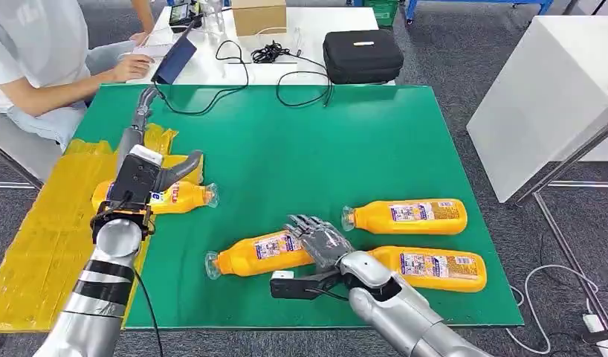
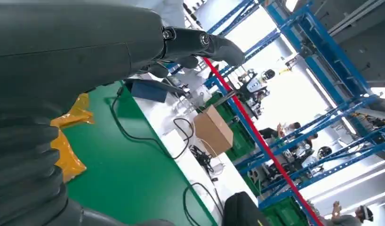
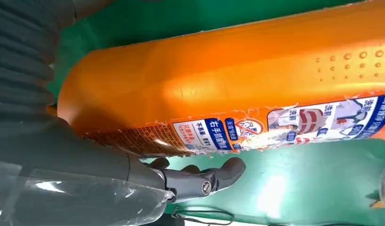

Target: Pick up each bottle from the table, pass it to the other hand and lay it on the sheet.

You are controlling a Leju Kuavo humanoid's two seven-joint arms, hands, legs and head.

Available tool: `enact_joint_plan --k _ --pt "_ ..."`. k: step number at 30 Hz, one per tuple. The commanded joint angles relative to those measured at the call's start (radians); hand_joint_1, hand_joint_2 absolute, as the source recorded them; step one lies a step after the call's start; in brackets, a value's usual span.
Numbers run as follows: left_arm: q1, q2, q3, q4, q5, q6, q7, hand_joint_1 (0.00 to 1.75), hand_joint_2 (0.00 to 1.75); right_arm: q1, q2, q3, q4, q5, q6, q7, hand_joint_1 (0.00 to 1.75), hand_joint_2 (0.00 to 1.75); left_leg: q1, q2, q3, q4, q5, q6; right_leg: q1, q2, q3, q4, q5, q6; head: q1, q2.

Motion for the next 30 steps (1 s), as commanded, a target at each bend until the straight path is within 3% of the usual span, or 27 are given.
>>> enact_joint_plan --k 1,2,14,22,26,30 --pt "0.007 -0.003 -0.056 -0.008 0.007 -0.002 -0.002 0.0 1.75 0.01 0.023 0.006 0.11 0.007 -0.051 0.036 1.59 1.75 0.001 -0.001 0.004 -0.001 -0.001 -0.001 0.002 -0.002 0.005 -0.002 -0.001 -0.002 0.0 0.0" --pt "0.01 -0.004 -0.059 -0.012 0.007 -0.002 -0.002 0.0 1.75 0.017 0.025 -0.004 0.104 0.004 -0.059 0.038 1.75 1.75 0.001 -0.002 0.003 -0.001 0.0 -0.001 0.001 -0.002 0.004 -0.001 -0.001 -0.001 0.0 0.0" --pt "0.034 -0.007 -0.068 -0.045 0.008 -0.003 -0.001 0.0 1.75 0.075 0.039 -0.101 0.032 0.012 -0.124 0.048 1.75 1.75 0.001 -0.003 0.003 0.0 -0.001 -0.001 0.001 -0.003 0.005 -0.001 -0.002 -0.001 0.0 0.0" --pt "0.139 -0.028 -0.073 -0.162 0.137 -0.099 0.053 0.0 1.75 0.257 0.093 -0.341 -0.22 -0.051 -0.341 -0.032 1.75 1.75 0.0 -0.003 0.001 0.0 -0.001 -0.001 0.0 -0.002 0.002 0.0 -0.001 -0.001 0.0 0.0" --pt "0.15 -0.026 -0.077 -0.167 0.136 -0.098 0.054 0.0 1.75 0.267 0.089 -0.351 -0.238 -0.05 -0.341 -0.033 1.75 1.75 0.0 -0.002 0.0 0.0 -0.002 -0.001 0.0 -0.001 0.001 0.001 -0.003 -0.001 0.0 0.0" --pt "0.173 0.002 -0.099 -0.147 0.248 -0.223 0.153 0.0 1.75 0.332 0.123 -0.463 -0.305 -0.104 -0.446 -0.11 1.75 1.75 0.0 -0.003 -0.002 0.0 -0.001 -0.001 0.0 -0.002 -0.001 0.0 -0.002 -0.001 0.0 0.0"
